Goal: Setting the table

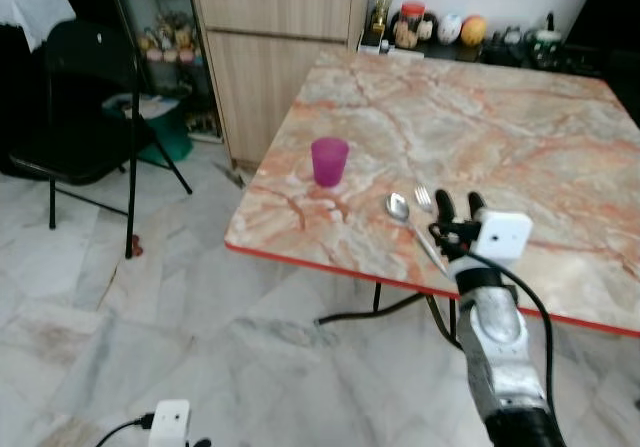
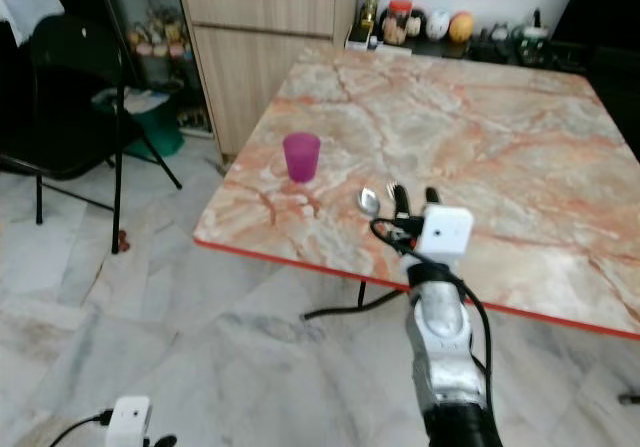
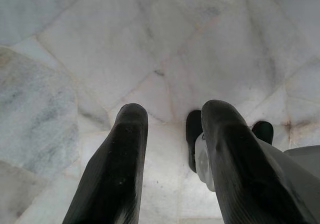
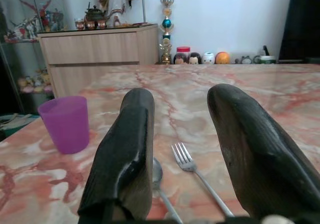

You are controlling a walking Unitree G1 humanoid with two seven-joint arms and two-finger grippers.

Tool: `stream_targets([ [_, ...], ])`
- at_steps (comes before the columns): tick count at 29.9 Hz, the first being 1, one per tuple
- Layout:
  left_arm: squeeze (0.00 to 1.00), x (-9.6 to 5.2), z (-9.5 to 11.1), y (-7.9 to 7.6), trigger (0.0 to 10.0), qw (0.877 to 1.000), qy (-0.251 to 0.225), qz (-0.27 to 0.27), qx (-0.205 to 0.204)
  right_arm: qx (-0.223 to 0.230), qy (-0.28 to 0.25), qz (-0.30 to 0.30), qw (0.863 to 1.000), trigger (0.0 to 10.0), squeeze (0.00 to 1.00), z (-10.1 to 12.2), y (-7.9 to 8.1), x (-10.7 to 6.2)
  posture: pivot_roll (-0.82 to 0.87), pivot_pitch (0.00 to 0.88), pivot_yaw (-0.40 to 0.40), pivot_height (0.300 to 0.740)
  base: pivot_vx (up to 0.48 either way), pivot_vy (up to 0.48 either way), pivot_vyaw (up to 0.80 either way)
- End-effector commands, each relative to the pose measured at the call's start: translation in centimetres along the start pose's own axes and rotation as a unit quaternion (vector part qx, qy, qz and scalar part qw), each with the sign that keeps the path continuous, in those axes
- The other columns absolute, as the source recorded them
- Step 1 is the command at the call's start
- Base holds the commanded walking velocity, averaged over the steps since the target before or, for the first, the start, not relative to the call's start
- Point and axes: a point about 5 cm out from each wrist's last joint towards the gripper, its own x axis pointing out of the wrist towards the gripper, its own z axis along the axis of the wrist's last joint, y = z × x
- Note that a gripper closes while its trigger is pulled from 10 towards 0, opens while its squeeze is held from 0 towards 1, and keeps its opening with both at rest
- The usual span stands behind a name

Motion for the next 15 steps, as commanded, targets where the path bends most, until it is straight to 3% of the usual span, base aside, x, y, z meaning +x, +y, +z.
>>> stream_targets([
  [1, 0.00, -0.04, -0.29, -0.15, 10.0, 1.000, 0.003, -0.002, 0.000, 0.003, 0.002, -0.003, 1.000, 10.0, 0.00, 0.08, -0.25, 0.11, 0.00, 0.000, -0.023, 0.736, 0.000, 0.000, 0.00],
  [15, 0.00, 0.12, 0.18, -0.49, 10.0, 1.000, -0.002, -0.007, -0.003, 0.004, 0.022, -0.006, 1.000, 10.0, 0.00, -0.57, -0.52, -0.07, 0.00, 0.000, -0.022, 0.736, 0.000, 0.000, 0.00],
])
